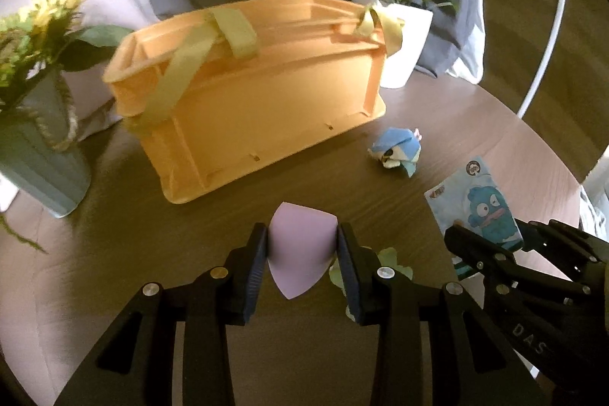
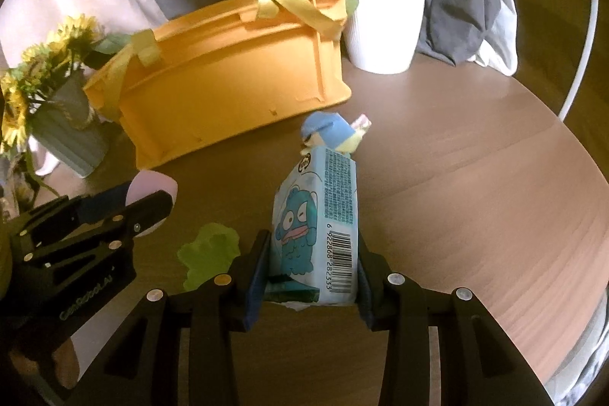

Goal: Organize soft objects
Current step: 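Lift the tissue pack and pink sponge and carry them over the crate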

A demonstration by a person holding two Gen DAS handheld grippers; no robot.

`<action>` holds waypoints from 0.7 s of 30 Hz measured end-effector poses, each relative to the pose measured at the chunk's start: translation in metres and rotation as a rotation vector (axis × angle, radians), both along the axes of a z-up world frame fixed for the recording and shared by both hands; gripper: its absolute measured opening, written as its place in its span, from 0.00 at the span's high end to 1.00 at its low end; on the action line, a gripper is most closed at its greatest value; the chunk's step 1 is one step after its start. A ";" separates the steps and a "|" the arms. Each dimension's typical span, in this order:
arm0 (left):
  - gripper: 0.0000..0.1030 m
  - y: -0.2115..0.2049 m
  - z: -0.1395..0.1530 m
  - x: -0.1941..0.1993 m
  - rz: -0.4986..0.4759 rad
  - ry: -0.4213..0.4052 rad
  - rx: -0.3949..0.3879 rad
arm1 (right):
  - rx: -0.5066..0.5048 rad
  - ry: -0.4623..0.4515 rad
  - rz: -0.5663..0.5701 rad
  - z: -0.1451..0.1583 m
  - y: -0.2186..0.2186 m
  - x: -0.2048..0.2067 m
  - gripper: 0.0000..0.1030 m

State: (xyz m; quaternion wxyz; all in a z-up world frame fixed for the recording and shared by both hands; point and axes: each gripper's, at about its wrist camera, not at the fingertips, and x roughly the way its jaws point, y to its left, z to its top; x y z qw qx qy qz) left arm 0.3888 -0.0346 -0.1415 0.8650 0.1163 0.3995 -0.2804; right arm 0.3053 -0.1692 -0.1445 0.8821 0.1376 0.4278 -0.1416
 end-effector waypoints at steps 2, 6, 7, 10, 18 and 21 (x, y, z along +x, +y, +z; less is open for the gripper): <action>0.65 0.001 0.005 -0.004 0.026 -0.003 -0.011 | -0.001 -0.014 0.023 0.004 -0.003 -0.001 0.61; 0.65 0.000 0.017 -0.012 0.084 -0.019 -0.030 | 0.000 -0.038 0.077 0.012 -0.007 -0.001 0.61; 0.65 -0.001 0.020 -0.015 0.097 -0.025 -0.035 | 0.000 -0.042 0.091 0.014 -0.008 -0.001 0.61; 0.65 -0.003 0.028 -0.021 0.135 -0.046 -0.046 | -0.004 -0.061 0.127 0.021 -0.014 -0.001 0.61; 0.65 -0.006 0.052 -0.033 0.245 -0.102 -0.080 | -0.013 -0.125 0.216 0.044 -0.031 0.003 0.61; 0.65 -0.007 0.062 -0.036 0.285 -0.124 -0.086 | -0.016 -0.153 0.249 0.053 -0.035 0.006 0.61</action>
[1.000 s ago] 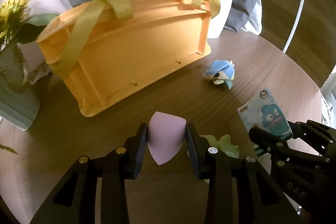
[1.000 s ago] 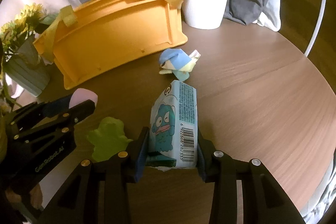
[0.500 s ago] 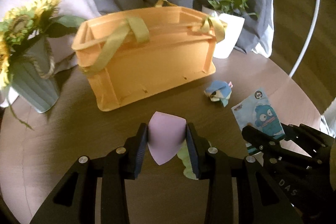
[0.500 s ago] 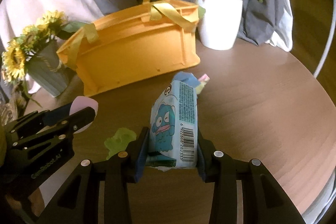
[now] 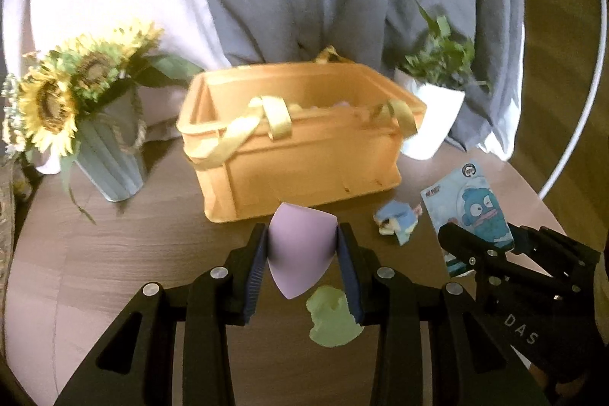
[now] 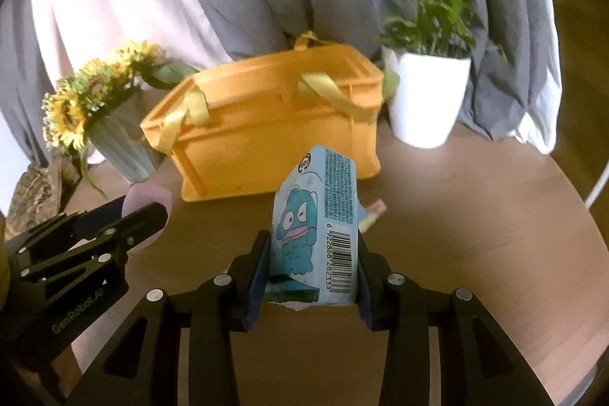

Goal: Organize soft objects
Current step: 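Lift the tissue pack and pink sponge and carry them over the crate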

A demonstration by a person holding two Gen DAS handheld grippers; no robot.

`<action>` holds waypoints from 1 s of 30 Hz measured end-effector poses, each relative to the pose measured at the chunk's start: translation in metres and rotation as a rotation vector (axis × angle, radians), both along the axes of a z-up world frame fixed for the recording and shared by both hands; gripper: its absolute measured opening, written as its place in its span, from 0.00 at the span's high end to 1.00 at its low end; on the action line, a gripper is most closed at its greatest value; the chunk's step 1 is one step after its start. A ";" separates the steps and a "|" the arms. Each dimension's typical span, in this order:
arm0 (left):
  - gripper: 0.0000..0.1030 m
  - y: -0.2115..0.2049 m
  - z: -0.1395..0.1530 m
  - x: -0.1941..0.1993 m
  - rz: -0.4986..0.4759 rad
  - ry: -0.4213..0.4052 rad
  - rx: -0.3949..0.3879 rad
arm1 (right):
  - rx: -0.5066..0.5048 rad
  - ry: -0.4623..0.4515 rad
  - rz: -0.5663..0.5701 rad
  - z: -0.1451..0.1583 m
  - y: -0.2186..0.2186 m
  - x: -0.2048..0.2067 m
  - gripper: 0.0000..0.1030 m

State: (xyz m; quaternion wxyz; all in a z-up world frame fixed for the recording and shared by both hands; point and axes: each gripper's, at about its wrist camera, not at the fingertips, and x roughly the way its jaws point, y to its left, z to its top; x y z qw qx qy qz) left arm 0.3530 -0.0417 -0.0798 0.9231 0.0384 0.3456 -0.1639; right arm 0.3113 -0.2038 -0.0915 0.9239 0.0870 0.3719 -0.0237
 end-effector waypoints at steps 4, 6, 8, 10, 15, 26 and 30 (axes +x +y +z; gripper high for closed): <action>0.65 -0.001 0.015 -0.002 0.054 -0.037 -0.014 | 0.008 -0.036 0.044 0.012 -0.004 0.006 0.61; 0.65 -0.001 0.021 -0.002 0.070 -0.054 -0.013 | 0.011 -0.051 0.061 0.018 -0.004 0.010 0.61; 0.65 -0.001 0.028 -0.002 0.089 -0.072 -0.011 | 0.012 -0.069 0.078 0.024 -0.005 0.014 0.61; 0.65 -0.001 0.034 -0.001 0.101 -0.086 -0.012 | 0.015 -0.083 0.093 0.029 -0.005 0.018 0.61; 0.65 -0.002 0.048 0.006 0.127 -0.125 -0.008 | 0.026 -0.114 0.122 0.042 -0.007 0.030 0.61; 0.65 -0.003 0.072 0.037 0.143 -0.185 -0.018 | 0.022 -0.195 0.136 0.070 -0.010 0.061 0.61; 0.65 -0.002 0.077 0.051 0.152 -0.196 -0.023 | 0.018 -0.212 0.143 0.077 -0.012 0.075 0.61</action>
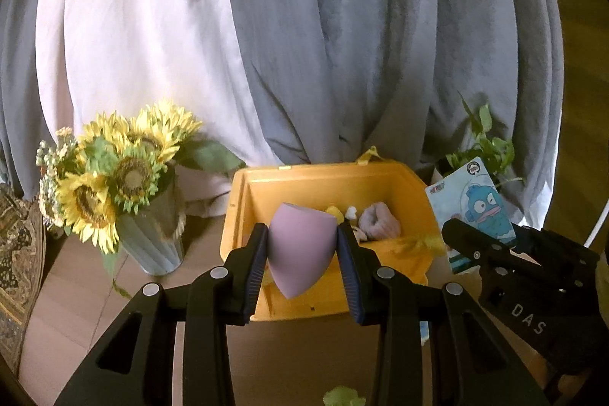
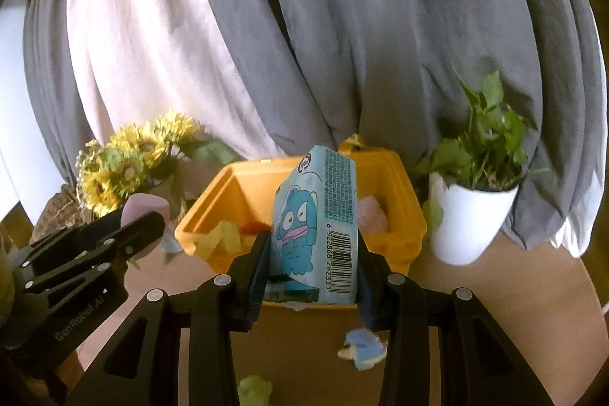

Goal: Organize soft objects
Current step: 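Lift the tissue pack and pink sponge and carry them over the crate, then open both grippers to drop the tissue pack and sponge into the crate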

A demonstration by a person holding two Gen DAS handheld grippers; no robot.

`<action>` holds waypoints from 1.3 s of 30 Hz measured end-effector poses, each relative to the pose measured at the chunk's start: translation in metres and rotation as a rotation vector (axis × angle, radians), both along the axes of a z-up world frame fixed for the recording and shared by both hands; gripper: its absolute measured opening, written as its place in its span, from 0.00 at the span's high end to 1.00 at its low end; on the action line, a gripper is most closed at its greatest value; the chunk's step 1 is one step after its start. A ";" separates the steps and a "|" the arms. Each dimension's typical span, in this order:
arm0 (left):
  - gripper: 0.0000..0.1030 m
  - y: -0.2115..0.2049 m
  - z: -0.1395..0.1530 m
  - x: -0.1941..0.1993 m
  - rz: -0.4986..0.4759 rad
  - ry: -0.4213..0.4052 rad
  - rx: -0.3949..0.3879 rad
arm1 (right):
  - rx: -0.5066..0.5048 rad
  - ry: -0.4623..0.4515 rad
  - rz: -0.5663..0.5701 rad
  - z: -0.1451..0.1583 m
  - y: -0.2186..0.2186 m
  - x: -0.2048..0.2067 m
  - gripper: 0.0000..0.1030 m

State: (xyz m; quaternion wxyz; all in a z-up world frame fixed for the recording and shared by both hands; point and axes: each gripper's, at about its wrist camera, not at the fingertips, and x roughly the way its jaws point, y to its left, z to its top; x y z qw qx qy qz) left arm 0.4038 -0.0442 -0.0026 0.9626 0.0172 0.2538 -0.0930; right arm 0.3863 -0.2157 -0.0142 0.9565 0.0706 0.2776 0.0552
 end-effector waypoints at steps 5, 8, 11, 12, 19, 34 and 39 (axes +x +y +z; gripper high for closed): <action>0.65 0.001 0.006 0.016 0.014 -0.023 -0.002 | 0.006 -0.014 0.012 0.006 -0.001 0.019 0.61; 0.65 -0.001 0.009 0.025 0.020 -0.039 0.005 | 0.008 -0.020 0.022 0.009 0.001 0.031 0.61; 0.65 -0.002 0.012 0.034 0.024 -0.049 0.001 | 0.007 -0.025 0.028 0.010 0.000 0.042 0.61; 0.65 -0.002 0.012 0.037 0.025 -0.051 0.001 | 0.006 -0.028 0.028 0.010 0.000 0.045 0.61; 0.65 -0.009 0.011 0.059 0.027 -0.053 0.002 | -0.009 -0.034 0.037 0.013 0.000 0.071 0.61; 0.64 -0.020 -0.013 0.111 0.000 0.040 -0.015 | -0.019 0.048 0.036 -0.009 -0.004 0.119 0.60; 0.64 -0.021 -0.028 0.125 -0.002 0.082 0.009 | -0.039 0.106 0.038 -0.025 -0.004 0.133 0.60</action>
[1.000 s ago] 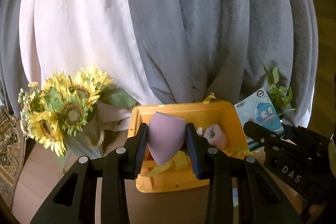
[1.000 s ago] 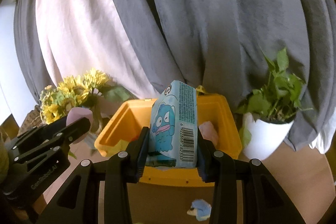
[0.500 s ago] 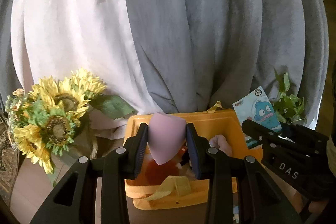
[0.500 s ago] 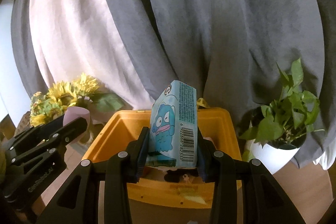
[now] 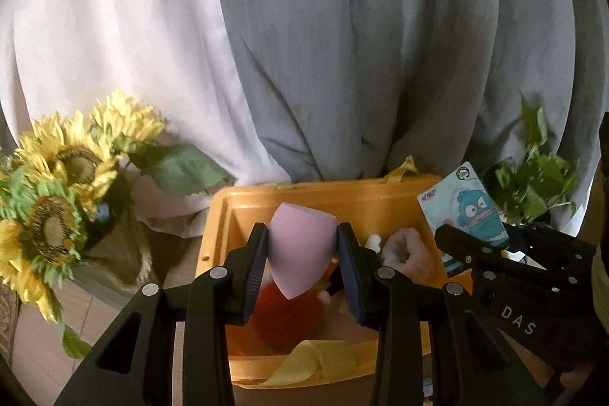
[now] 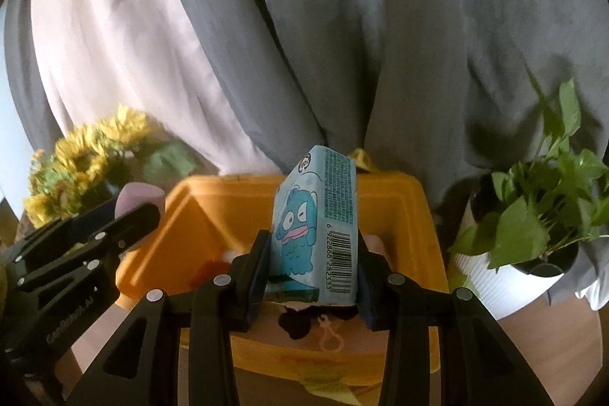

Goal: Organize soft objects
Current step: 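Open both grippers to drop the tissue pack and sponge into the crate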

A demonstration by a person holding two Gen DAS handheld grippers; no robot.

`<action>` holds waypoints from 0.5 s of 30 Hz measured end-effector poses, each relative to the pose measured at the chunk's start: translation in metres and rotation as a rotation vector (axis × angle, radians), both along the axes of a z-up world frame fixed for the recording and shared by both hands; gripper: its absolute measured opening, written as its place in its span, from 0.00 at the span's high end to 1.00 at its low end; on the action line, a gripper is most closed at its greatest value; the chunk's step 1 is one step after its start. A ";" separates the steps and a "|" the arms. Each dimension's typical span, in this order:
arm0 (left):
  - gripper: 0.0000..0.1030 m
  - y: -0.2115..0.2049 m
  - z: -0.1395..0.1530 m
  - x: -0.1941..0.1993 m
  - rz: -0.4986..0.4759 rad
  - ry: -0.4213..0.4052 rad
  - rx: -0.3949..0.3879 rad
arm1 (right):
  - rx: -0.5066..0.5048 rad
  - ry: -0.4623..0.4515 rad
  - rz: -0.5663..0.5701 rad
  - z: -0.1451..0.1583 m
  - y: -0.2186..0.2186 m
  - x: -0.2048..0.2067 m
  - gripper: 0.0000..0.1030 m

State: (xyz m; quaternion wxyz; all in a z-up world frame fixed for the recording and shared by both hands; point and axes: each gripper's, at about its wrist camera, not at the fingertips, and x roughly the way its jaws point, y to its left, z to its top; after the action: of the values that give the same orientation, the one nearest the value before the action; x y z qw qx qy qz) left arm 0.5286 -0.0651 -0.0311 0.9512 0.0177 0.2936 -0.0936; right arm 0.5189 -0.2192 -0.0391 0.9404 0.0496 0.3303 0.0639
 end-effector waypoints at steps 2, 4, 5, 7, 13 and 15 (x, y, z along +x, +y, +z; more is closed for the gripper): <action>0.64 -0.001 -0.007 0.004 -0.001 0.020 0.010 | -0.008 0.021 0.008 -0.007 0.002 0.004 0.60; 0.63 -0.001 -0.012 0.008 -0.001 0.035 0.014 | -0.011 0.039 0.013 -0.012 0.002 0.007 0.58; 0.63 -0.002 -0.015 0.010 0.002 0.047 0.019 | -0.010 0.048 0.016 -0.015 0.002 0.008 0.58; 0.57 -0.003 -0.018 0.011 0.008 0.053 0.034 | -0.008 0.064 0.010 -0.020 0.000 0.010 0.58; 0.44 -0.003 -0.018 0.007 0.030 0.035 0.064 | -0.014 0.081 -0.019 -0.025 -0.006 0.015 0.39; 0.43 -0.002 -0.017 0.004 0.034 0.029 0.063 | -0.028 0.069 -0.029 -0.022 -0.007 0.013 0.39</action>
State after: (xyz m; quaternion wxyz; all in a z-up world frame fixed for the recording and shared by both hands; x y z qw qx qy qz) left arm 0.5329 -0.0676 -0.0478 0.9472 0.0412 0.3106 -0.0684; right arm 0.5319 -0.2261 -0.0614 0.9299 0.0435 0.3625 0.0442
